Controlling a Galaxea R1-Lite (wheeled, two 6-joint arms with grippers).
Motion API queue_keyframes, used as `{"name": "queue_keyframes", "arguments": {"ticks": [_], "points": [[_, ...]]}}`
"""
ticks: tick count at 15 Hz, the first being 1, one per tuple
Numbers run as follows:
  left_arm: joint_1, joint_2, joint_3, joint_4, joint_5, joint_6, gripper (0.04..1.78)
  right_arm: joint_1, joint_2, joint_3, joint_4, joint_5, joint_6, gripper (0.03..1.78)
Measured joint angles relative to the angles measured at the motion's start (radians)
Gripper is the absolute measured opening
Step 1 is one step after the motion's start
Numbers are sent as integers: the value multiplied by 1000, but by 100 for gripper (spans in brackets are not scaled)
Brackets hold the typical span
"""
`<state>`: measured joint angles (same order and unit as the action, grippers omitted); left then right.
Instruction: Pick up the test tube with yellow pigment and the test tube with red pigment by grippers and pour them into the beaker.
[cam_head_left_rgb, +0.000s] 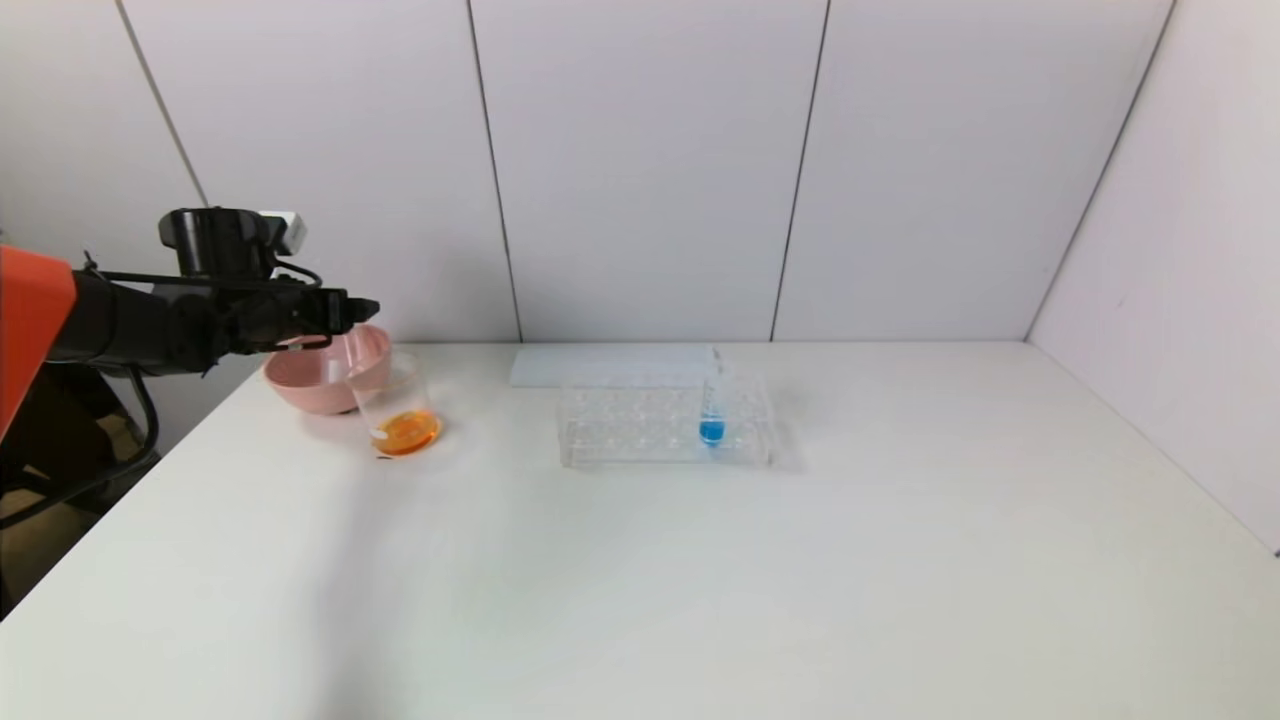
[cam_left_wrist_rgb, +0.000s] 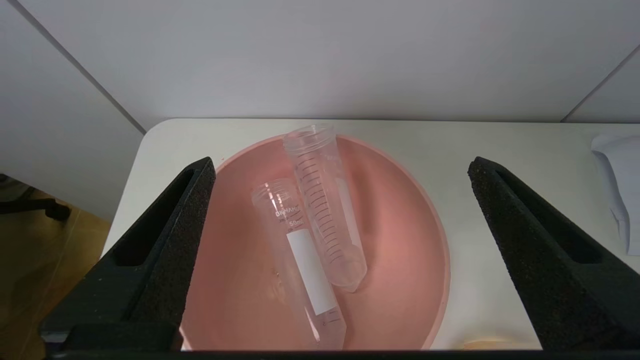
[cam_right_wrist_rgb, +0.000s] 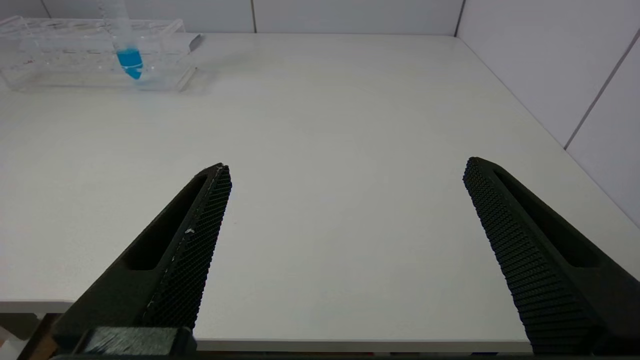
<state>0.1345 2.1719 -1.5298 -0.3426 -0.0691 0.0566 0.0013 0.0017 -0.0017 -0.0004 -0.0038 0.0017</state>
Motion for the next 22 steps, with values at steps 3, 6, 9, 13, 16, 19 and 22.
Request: {"name": "queue_keyframes", "arguments": {"ticks": [3, 6, 9, 13, 16, 19, 22], "points": [[9, -66, 39, 1, 3, 1, 176, 0, 0, 0, 0, 0, 0, 170], [23, -183, 120, 8, 6, 15, 176, 0, 0, 0, 0, 0, 0, 170], [36, -364, 250, 24, 3, 32, 176, 0, 0, 0, 0, 0, 0, 170], [41, -661, 389, 134, 1, 58, 176, -1, 0, 0, 0, 0, 0, 170], [42, -884, 440, 306, -18, 110, 176, -1, 0, 0, 0, 0, 0, 170], [37, -1062, 471, 485, -89, 180, 176, 0, 0, 0, 0, 0, 0, 170], [10, -1203, 488, 620, -141, 212, 176, 0, 0, 0, 0, 0, 0, 170]]}}
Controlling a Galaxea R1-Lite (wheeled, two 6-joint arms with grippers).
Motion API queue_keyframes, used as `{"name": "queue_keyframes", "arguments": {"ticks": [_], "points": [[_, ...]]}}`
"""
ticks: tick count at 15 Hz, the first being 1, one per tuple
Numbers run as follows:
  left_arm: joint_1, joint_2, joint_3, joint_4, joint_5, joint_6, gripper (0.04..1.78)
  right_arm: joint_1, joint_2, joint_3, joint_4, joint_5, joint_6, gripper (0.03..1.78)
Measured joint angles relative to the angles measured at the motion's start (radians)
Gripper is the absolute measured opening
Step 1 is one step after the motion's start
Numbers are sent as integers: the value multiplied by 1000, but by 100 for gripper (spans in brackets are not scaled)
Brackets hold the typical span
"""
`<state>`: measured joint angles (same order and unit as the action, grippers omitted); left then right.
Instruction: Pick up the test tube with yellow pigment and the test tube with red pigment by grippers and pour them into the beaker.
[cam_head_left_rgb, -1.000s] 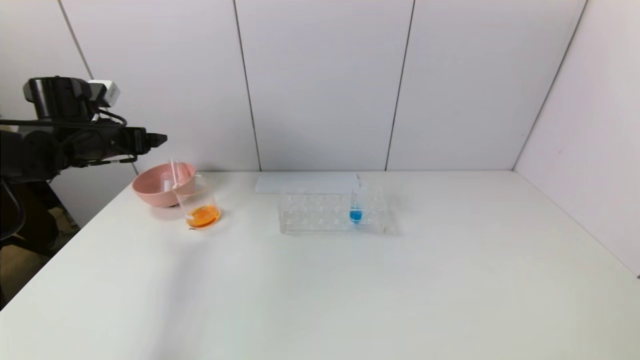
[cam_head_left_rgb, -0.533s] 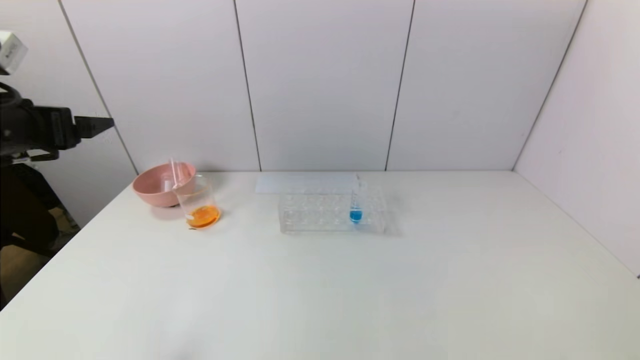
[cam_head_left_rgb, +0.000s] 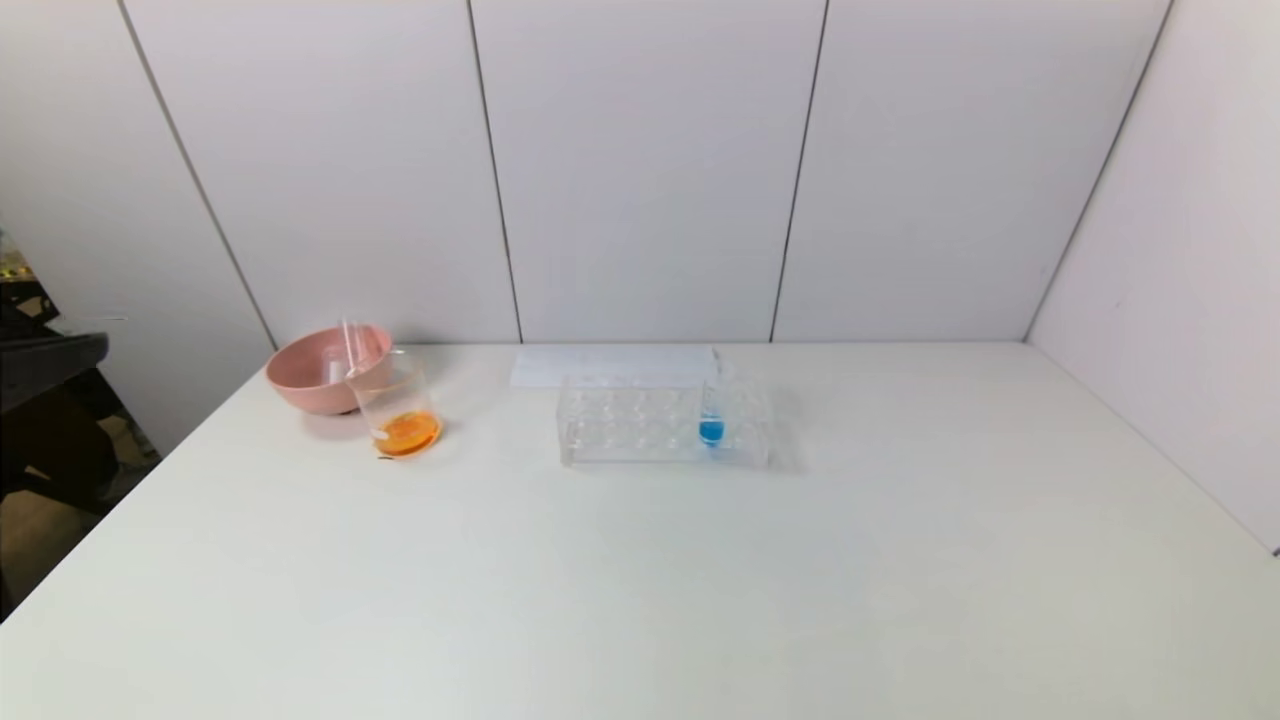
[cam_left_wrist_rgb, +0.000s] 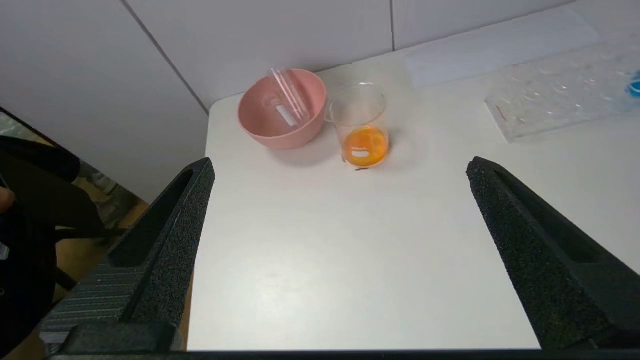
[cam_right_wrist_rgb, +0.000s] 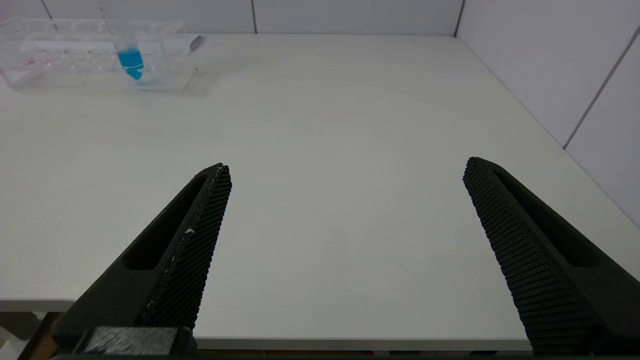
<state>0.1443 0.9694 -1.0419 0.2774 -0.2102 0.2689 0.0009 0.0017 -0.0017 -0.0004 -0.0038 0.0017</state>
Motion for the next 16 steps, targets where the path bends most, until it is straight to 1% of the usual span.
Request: {"name": "queue_keyframes", "arguments": {"ticks": [2, 5, 12, 16], "points": [[-66, -93, 5, 67, -7, 5, 176, 0, 0, 0, 0, 0, 0, 170], [-113, -230, 27, 129, -11, 6, 176, 0, 0, 0, 0, 0, 0, 170], [-132, -583, 194, 130, -7, 7, 176, 0, 0, 0, 0, 0, 0, 170], [-131, -703, 271, 115, -1, 35, 176, 0, 0, 0, 0, 0, 0, 170]]}}
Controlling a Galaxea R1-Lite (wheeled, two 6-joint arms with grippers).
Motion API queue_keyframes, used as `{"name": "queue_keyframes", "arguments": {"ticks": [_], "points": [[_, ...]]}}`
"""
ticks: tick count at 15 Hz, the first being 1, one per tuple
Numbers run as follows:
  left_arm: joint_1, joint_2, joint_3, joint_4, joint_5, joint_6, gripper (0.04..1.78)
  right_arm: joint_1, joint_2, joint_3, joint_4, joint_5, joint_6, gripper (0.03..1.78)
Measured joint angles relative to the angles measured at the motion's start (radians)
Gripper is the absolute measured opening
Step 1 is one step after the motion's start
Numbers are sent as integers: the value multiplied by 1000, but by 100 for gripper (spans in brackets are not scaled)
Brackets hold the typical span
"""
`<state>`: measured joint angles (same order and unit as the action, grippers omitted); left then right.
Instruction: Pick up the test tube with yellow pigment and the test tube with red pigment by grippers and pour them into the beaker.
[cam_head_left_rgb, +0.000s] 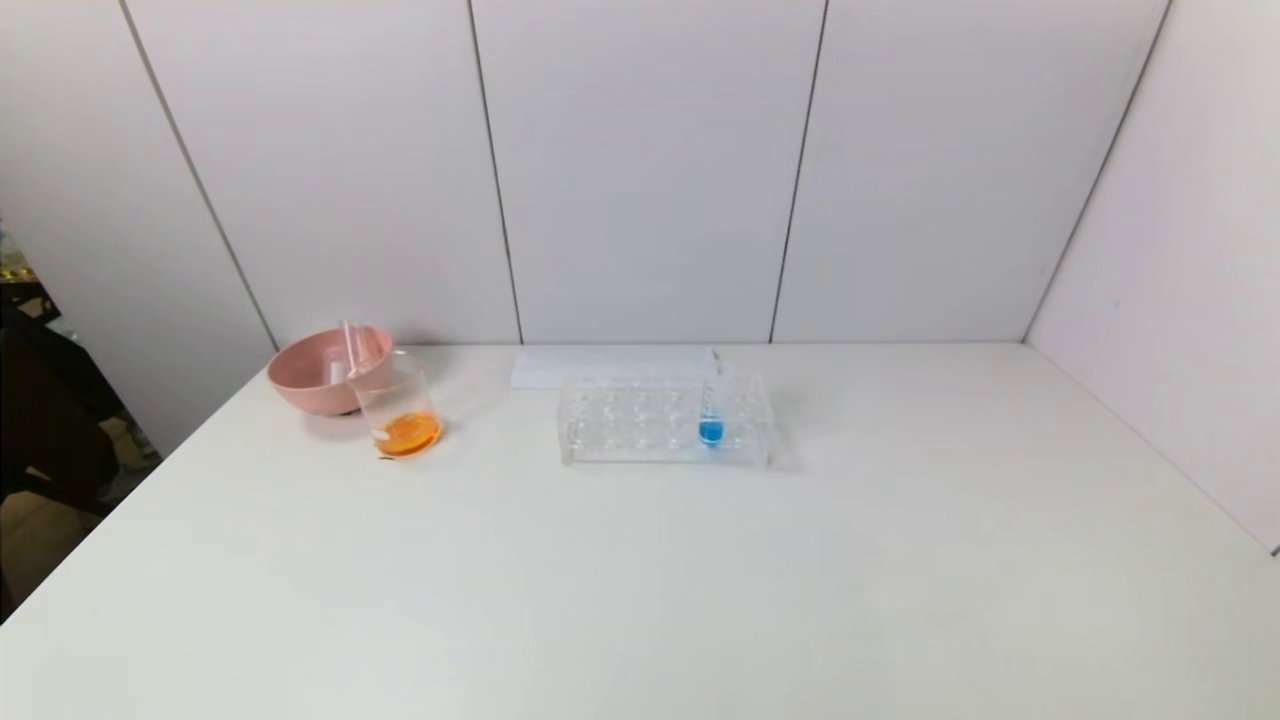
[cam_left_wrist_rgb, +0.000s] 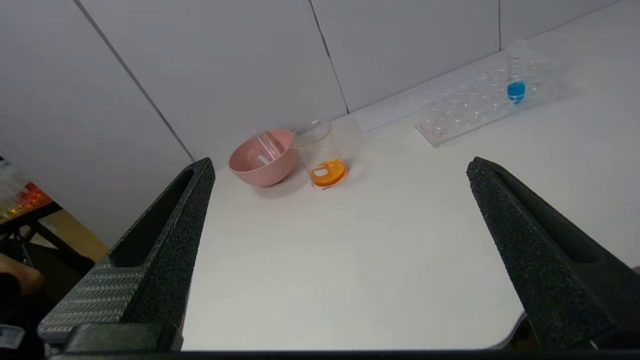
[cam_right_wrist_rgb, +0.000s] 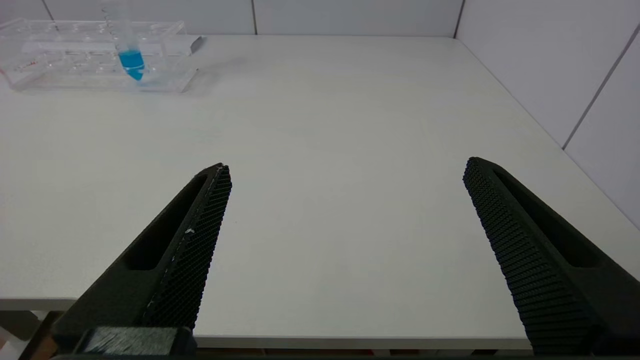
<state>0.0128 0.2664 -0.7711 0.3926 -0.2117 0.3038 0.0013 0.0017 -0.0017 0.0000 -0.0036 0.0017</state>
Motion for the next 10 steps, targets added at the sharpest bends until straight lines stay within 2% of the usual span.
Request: {"name": "queue_keyframes", "arguments": {"ticks": [6, 10], "points": [[-6, -124, 160, -126, 5, 23, 176, 0, 0, 0, 0, 0, 0, 170], [-11, -225, 325, -344, 41, 13, 176, 0, 0, 0, 0, 0, 0, 170]]}}
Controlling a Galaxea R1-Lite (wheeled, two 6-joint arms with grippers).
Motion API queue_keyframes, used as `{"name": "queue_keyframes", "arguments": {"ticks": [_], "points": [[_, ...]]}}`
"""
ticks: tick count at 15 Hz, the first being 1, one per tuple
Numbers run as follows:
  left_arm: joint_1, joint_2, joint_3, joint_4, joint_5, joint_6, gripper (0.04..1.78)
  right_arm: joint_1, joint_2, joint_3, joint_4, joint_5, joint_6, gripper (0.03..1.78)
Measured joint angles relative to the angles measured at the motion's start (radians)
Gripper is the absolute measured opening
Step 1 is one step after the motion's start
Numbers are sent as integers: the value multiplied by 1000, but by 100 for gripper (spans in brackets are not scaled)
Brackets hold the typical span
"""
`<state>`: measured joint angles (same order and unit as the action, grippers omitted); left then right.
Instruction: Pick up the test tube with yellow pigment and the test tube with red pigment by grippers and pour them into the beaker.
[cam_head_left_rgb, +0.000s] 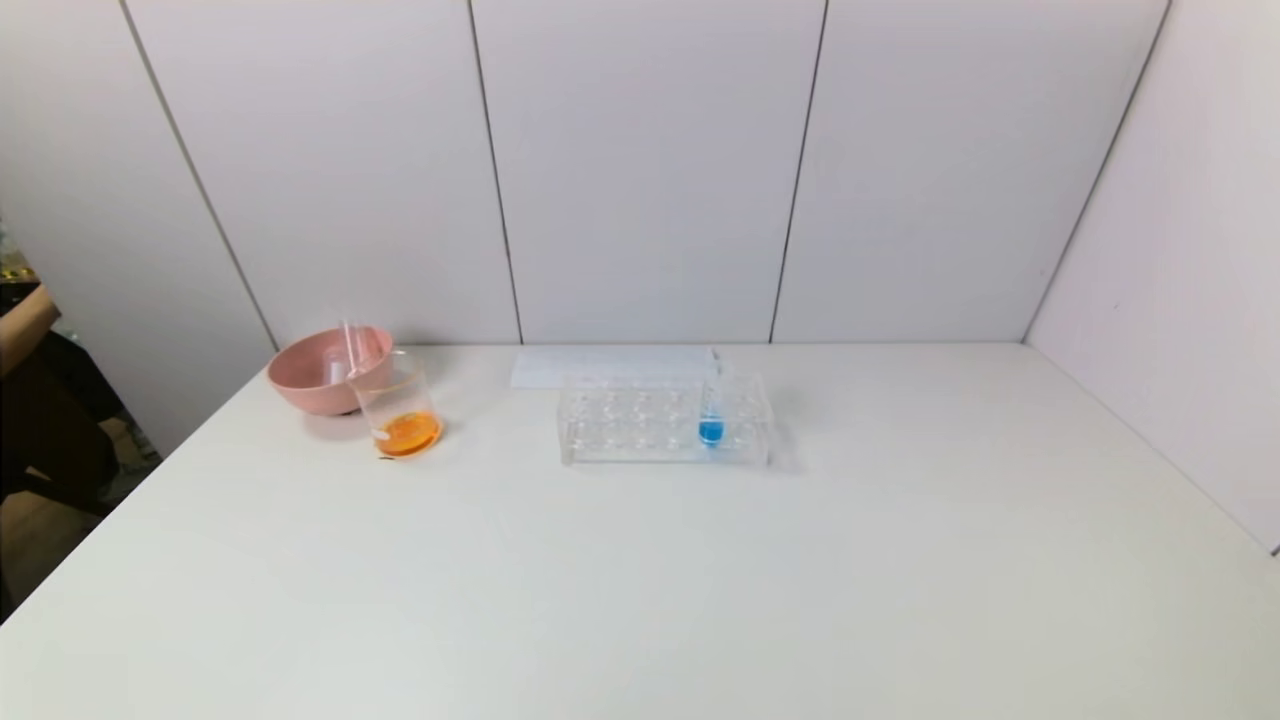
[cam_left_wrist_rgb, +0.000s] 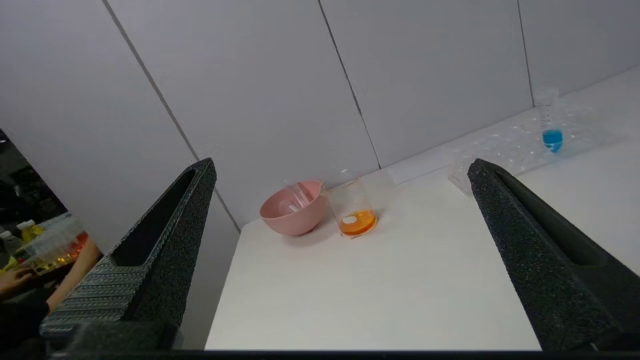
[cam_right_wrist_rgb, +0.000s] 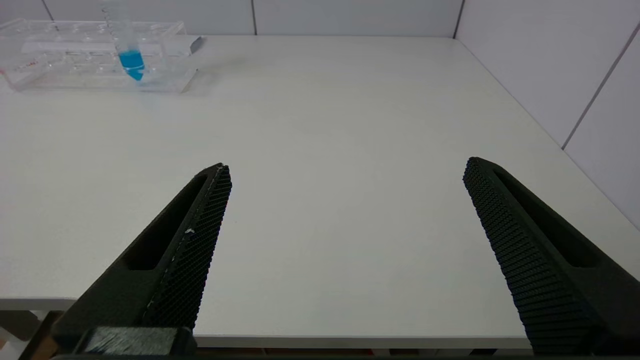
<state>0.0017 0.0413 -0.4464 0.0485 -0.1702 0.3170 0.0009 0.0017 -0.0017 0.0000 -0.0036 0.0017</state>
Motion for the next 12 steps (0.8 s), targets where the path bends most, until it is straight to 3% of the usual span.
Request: {"name": "queue_keyframes", "arguments": {"ticks": [5, 7, 12], "points": [[-1, -37, 342, -474, 99, 8, 176, 0, 0, 0, 0, -1, 0, 170], [-2, -40, 419, -559, 136, 2, 176, 0, 0, 0, 0, 0, 0, 170], [-2, -40, 446, -251, 198, -36, 176, 0, 0, 0, 0, 0, 0, 170]]}}
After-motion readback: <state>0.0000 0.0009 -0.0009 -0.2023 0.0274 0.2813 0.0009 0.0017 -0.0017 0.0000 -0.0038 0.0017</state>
